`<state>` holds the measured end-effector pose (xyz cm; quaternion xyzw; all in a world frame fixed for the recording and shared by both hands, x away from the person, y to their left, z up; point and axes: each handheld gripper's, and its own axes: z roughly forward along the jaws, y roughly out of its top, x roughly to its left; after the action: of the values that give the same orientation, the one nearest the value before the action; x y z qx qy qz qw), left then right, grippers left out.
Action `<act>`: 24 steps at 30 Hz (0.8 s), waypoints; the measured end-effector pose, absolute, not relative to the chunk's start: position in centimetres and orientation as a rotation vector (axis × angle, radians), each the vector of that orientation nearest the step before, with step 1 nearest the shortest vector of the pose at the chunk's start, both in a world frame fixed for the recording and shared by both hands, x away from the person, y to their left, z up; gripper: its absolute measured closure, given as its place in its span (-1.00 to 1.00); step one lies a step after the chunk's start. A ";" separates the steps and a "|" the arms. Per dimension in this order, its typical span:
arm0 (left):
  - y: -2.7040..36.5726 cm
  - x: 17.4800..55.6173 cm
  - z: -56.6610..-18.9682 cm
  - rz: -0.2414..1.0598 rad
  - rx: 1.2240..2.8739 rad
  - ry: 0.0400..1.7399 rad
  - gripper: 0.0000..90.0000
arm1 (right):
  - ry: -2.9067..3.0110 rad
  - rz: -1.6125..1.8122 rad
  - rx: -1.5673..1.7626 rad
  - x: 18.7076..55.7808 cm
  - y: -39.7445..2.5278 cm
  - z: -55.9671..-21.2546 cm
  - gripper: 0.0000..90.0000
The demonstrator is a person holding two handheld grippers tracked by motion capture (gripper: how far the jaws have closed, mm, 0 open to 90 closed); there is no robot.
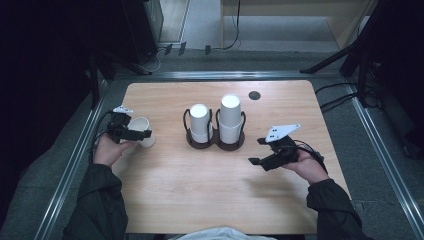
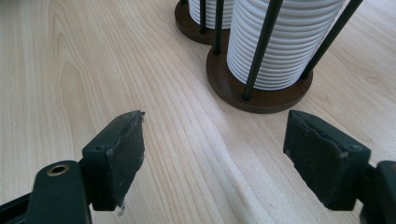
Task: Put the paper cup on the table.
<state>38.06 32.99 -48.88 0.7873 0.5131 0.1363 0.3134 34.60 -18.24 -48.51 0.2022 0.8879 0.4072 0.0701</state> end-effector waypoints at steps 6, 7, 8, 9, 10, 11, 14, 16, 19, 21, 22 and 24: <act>33.0 38.1 -49.0 0.310 2.056 1.355 -0.69 | 2.671 1.227 0.608 34.6 -18.3 -48.5 -0.55; 33.0 38.1 -49.0 0.306 2.054 1.356 -0.72 | 2.672 1.227 0.608 34.6 -18.3 -48.5 -0.55; 33.0 38.1 -49.0 0.306 2.058 1.352 -0.72 | 2.671 1.226 0.608 34.6 -18.3 -48.5 -0.55; 32.9 38.2 -49.0 0.307 2.057 1.355 -0.72 | 2.672 1.227 0.610 34.6 -18.3 -48.5 -0.55; 32.8 38.2 -48.9 0.305 2.058 1.354 -0.73 | 2.671 1.227 0.609 34.6 -18.3 -48.4 -0.55; 32.8 38.2 -48.9 0.302 2.057 1.354 -0.74 | 2.671 1.228 0.610 34.6 -18.3 -48.4 -0.55; 32.8 38.2 -48.9 0.297 2.048 1.357 -0.77 | 2.671 1.228 0.609 34.6 -18.3 -48.4 -0.55; 33.0 38.2 -48.9 0.261 2.031 1.363 -0.80 | 2.671 1.228 0.609 34.6 -18.3 -48.4 -0.55; 33.1 38.3 -48.8 0.224 2.000 1.371 -0.98 | 2.671 1.230 0.610 34.6 -18.3 -48.4 -0.55; 33.2 38.3 -48.7 0.233 1.995 1.366 -0.98 | 2.670 1.231 0.608 34.6 -18.3 -48.4 -0.55; 33.2 38.2 -48.6 0.235 1.996 1.364 -0.98 | 2.671 1.232 0.611 34.6 -18.3 -48.4 -0.55; 33.2 38.2 -48.4 0.250 1.993 1.369 -0.98 | 2.671 1.230 0.610 34.6 -18.3 -48.4 -0.54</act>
<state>38.16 33.22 -48.38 0.7687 0.5279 0.0966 0.3481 34.60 -18.31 -48.38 0.2026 0.8873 0.4085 0.0692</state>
